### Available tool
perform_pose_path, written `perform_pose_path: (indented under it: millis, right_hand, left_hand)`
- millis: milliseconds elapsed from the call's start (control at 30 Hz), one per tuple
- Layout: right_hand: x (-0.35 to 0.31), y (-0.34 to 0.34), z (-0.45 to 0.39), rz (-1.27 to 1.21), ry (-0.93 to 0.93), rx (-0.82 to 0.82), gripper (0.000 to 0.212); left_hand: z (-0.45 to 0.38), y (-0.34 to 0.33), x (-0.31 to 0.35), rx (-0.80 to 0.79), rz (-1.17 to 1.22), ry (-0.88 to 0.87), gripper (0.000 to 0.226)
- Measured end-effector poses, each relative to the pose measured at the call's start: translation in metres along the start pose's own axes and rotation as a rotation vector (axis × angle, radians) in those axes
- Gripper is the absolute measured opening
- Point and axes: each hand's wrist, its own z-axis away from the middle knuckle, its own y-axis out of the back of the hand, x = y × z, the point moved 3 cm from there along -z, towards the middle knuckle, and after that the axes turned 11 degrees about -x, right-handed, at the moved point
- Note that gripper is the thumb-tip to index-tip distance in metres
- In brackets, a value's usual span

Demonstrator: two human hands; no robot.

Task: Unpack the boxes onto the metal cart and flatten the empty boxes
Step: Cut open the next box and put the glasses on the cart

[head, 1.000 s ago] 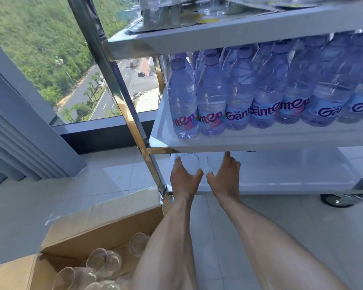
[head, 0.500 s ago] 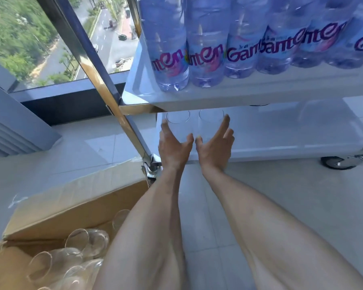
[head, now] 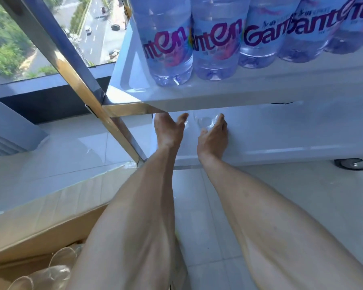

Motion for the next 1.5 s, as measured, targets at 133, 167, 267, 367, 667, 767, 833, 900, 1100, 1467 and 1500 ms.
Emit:
perform_pose_path:
  millis: [133,167,267,367,667,767,833,900,1100,1467,1500]
  right_hand:
    - [0.001,-0.01,-0.008,0.101,0.073,0.063,0.065]
    - [0.0,-0.011,-0.009,0.132,0.073,0.057,0.066]
    - [0.001,-0.013,-0.011,0.176,0.058,0.034,0.07]
    - [0.001,-0.009,-0.01,0.162,0.058,0.004,0.072]
    - [-0.013,0.051,0.041,0.261,-0.066,-0.196,0.041]
    - [-0.025,0.072,0.071,0.26,-0.083,-0.315,0.032]
    - [-0.037,0.087,0.098,0.228,-0.104,-0.383,0.028]
    - [-0.053,0.099,0.123,0.205,-0.096,-0.419,0.026]
    - [-0.104,0.114,0.21,0.084,0.06,-0.429,0.028]
    - [-0.169,0.017,0.323,0.41,0.739,-0.513,0.022]
    - [-0.17,0.003,0.334,0.456,0.855,-0.595,0.019]
  left_hand:
    - [-0.011,-0.006,-0.012,0.031,-0.015,-0.036,0.05]
    - [-0.011,-0.009,-0.017,0.024,-0.042,-0.034,0.053]
    - [-0.003,-0.019,-0.038,-0.034,-0.102,0.003,0.054]
    - [0.006,-0.023,-0.041,-0.092,-0.158,0.054,0.062]
    - [0.057,0.026,0.029,-0.233,-0.306,0.125,0.041]
    - [0.082,0.051,0.054,-0.312,-0.423,0.076,0.041]
    - [0.105,0.074,0.067,-0.337,-0.494,0.038,0.035]
    - [0.127,0.096,0.072,-0.316,-0.533,0.033,0.033]
    - [0.206,0.165,0.059,-0.097,-0.543,0.173,0.022]
    - [0.265,0.264,-0.075,-0.166,-0.599,0.669,0.029]
    - [0.268,0.268,-0.09,-0.181,-0.612,0.699,0.029]
